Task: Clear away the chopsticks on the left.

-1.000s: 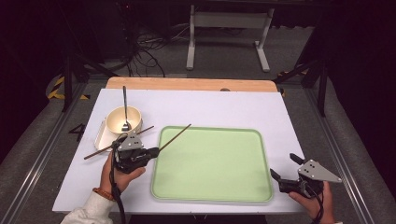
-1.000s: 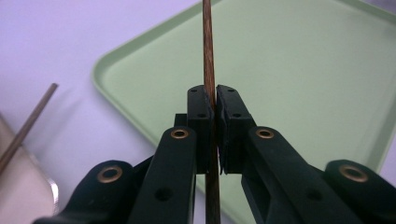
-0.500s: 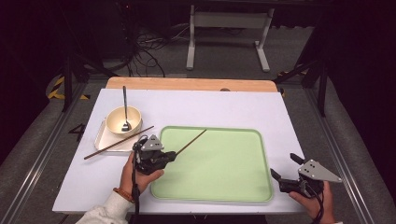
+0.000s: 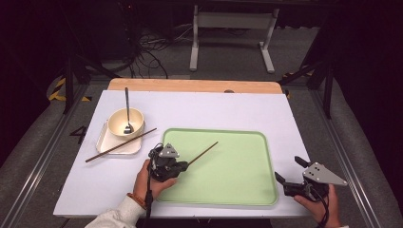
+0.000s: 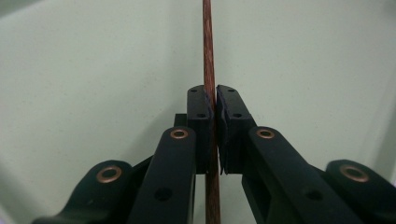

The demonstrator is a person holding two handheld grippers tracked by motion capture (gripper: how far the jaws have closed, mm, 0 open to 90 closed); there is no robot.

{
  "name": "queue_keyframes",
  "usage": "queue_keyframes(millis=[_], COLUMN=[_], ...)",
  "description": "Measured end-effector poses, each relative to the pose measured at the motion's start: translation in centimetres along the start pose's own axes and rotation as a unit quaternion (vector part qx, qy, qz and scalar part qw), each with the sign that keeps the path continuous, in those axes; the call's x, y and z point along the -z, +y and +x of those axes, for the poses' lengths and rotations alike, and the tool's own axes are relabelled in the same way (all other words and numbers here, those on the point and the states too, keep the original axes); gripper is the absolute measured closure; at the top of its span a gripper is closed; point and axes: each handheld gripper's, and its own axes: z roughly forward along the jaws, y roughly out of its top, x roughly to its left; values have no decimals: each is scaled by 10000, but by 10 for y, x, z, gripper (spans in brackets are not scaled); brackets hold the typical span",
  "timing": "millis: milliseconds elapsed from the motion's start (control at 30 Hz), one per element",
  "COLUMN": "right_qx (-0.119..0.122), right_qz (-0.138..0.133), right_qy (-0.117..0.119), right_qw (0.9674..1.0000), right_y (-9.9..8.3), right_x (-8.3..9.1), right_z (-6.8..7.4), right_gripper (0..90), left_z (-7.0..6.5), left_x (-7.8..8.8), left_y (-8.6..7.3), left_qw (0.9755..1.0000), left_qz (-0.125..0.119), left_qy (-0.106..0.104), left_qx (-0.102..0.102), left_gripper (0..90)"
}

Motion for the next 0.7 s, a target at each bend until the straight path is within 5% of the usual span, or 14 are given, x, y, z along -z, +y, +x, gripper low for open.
queue_keyframes(millis=[700], right_qx=[45], right_qz=[-42], right_qy=[-13], right_qw=[10000], right_y=[1], right_x=[1], right_z=[1], right_gripper=[109], left_z=[0], left_x=[-8], left_y=[-4], left_qw=[9996], left_qz=[250], left_qy=[24], left_qx=[-164], left_gripper=[808])
